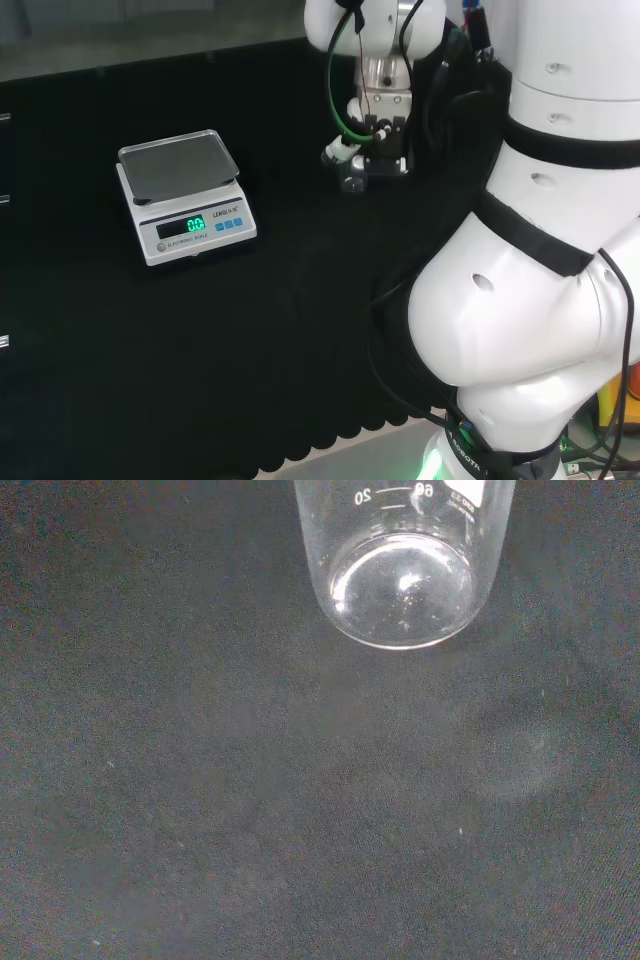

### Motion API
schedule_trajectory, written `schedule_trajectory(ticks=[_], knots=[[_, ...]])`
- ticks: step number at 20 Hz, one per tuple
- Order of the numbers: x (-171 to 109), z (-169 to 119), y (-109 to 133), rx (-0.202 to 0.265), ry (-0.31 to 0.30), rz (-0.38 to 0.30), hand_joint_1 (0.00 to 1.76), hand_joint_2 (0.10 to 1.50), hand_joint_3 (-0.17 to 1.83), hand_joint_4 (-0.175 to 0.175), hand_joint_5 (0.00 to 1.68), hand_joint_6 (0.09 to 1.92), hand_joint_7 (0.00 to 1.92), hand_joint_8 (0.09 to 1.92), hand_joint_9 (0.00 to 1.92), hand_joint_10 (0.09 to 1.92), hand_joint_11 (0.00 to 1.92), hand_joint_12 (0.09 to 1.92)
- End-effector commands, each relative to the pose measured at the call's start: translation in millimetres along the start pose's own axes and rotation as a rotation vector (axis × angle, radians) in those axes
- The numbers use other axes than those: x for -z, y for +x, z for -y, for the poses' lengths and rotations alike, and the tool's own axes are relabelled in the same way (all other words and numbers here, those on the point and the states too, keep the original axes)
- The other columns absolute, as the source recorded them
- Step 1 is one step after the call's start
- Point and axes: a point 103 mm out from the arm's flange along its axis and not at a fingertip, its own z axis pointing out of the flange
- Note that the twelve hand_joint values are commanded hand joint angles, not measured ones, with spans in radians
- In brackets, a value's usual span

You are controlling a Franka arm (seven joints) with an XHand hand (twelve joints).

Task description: Pick up the beaker.

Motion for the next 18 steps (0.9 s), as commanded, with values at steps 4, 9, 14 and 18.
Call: schedule_trajectory(ticks=[4, 9, 14, 18], knots=[[64.2, 42.7, 17.0, 0.120, -0.056, 0.021, 1.17, 1.11, -0.17, -0.175, 0.83, 0.83, 1.11, 0.84, 1.51, 0.25, 1.58, 0.55], [87.0, 60.3, 25.3, 0.152, -0.083, 0.039, 1.17, 1.11, -0.17, -0.175, 0.83, 0.83, 1.11, 0.84, 1.51, 0.26, 1.58, 0.55], [93.7, 70.5, 38.0, 0.181, -0.096, 0.033, 1.16, 1.11, -0.17, -0.175, 0.82, 0.84, 1.11, 0.85, 1.51, 0.27, 1.58, 0.55], [95.6, 75.8, 37.6, 0.191, -0.100, 0.031, 1.16, 1.12, -0.17, -0.175, 0.82, 0.84, 1.11, 0.85, 1.51, 0.27, 1.58, 0.55]])
